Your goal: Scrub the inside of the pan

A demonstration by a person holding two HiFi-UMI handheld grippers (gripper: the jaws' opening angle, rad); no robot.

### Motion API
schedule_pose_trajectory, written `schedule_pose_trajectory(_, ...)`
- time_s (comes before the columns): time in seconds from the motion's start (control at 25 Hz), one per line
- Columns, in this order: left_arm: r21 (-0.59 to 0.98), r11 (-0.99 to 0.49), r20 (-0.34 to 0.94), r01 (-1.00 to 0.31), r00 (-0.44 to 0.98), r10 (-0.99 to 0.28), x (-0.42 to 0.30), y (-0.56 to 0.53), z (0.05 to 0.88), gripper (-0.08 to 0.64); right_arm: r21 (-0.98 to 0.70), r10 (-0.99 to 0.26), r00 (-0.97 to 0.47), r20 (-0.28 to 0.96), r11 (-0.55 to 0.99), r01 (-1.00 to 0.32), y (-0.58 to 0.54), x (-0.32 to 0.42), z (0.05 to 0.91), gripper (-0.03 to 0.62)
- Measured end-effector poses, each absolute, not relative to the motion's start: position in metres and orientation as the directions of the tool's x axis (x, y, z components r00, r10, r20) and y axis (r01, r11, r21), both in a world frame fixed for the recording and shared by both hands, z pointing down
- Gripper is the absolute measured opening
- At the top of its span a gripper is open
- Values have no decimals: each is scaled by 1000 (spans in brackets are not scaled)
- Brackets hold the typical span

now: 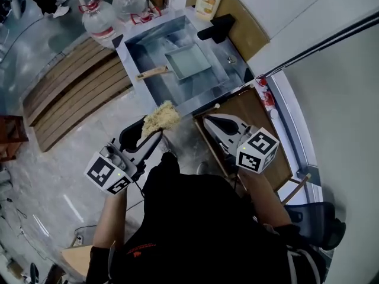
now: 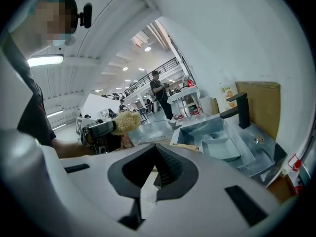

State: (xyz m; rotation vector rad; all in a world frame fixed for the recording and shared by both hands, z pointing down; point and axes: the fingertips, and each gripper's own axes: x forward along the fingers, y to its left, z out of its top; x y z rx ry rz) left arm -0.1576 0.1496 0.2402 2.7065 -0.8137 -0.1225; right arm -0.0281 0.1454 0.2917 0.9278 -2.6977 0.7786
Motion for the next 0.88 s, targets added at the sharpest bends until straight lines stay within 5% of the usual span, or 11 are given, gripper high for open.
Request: schedule_pose_trajectory(0.88,375,-822,22,-429,890,-455,-234,20,266,179,-400,-576,-703,417,578,-711,35,-98,299,5)
